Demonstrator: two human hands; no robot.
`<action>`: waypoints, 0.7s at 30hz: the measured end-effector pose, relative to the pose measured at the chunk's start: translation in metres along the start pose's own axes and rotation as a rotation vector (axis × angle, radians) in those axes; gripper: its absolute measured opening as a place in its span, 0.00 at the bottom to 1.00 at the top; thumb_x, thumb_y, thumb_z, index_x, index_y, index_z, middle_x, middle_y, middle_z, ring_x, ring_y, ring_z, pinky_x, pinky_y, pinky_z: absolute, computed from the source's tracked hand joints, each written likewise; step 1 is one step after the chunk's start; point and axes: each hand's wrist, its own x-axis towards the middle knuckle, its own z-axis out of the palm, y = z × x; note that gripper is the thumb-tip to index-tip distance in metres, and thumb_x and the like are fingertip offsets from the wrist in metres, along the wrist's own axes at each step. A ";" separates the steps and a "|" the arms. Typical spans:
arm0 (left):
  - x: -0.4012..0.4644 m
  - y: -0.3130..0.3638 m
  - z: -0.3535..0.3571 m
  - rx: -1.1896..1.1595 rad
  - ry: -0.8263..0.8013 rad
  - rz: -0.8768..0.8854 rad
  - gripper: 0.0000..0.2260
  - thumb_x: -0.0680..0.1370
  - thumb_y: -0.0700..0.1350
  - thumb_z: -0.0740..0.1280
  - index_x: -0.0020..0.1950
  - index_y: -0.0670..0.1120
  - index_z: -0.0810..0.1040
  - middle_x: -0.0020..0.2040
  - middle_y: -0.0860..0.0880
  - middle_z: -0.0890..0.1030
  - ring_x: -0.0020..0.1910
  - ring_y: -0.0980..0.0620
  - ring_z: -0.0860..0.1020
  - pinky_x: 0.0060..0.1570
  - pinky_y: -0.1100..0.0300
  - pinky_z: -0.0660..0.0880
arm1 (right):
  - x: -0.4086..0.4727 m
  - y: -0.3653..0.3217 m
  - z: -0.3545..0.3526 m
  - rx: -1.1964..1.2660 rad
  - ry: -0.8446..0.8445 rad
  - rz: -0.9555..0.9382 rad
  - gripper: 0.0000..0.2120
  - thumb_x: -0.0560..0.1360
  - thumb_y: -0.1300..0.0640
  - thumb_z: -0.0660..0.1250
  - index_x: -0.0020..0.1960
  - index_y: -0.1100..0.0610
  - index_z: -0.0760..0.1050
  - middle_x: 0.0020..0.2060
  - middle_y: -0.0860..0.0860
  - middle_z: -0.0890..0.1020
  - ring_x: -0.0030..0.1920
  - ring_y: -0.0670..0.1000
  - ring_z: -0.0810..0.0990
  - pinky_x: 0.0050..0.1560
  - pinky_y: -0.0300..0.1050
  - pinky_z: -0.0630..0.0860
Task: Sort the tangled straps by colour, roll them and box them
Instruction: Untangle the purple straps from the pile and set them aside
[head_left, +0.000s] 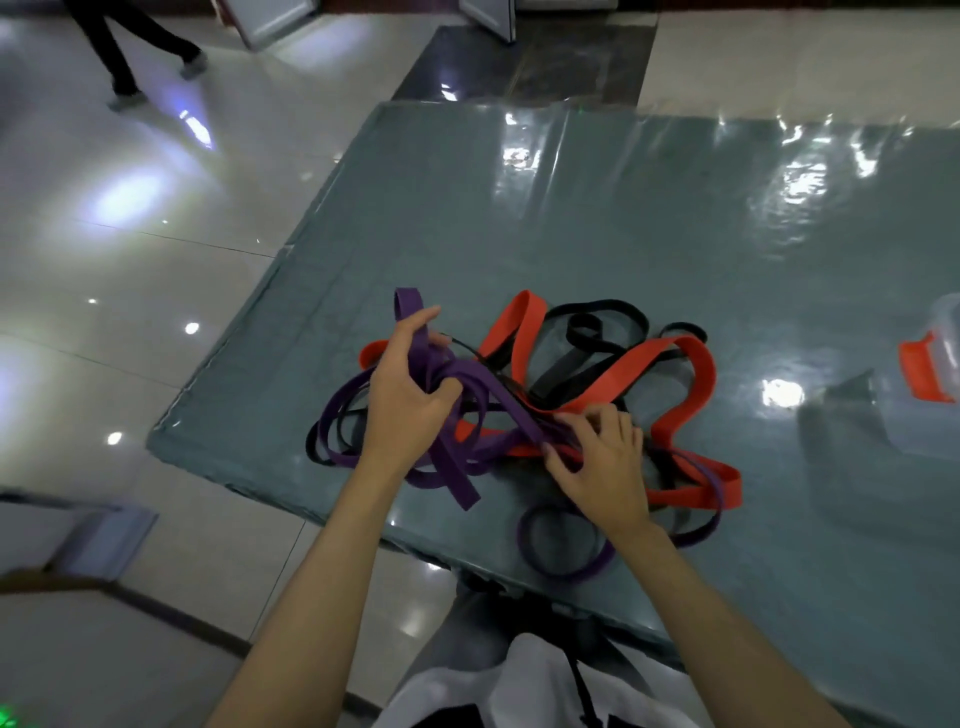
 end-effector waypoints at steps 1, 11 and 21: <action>0.003 0.006 0.002 -0.004 -0.010 0.010 0.33 0.74 0.33 0.72 0.72 0.60 0.72 0.54 0.56 0.80 0.42 0.47 0.81 0.47 0.61 0.82 | 0.008 -0.010 0.001 0.106 -0.035 -0.018 0.24 0.79 0.39 0.68 0.71 0.50 0.76 0.65 0.51 0.74 0.67 0.53 0.73 0.66 0.50 0.70; 0.040 0.038 -0.009 -0.029 0.018 0.162 0.34 0.71 0.34 0.73 0.73 0.58 0.73 0.60 0.58 0.80 0.39 0.45 0.78 0.39 0.60 0.81 | 0.057 -0.055 0.005 0.870 -0.587 0.178 0.10 0.78 0.40 0.73 0.56 0.43 0.82 0.49 0.41 0.87 0.50 0.40 0.85 0.53 0.35 0.77; 0.068 -0.018 -0.034 -0.055 -0.160 -0.165 0.56 0.72 0.36 0.81 0.86 0.57 0.46 0.80 0.56 0.65 0.70 0.55 0.77 0.65 0.56 0.80 | 0.138 -0.080 -0.034 1.396 -0.060 0.637 0.06 0.80 0.60 0.67 0.45 0.54 0.79 0.31 0.54 0.81 0.28 0.52 0.81 0.31 0.45 0.80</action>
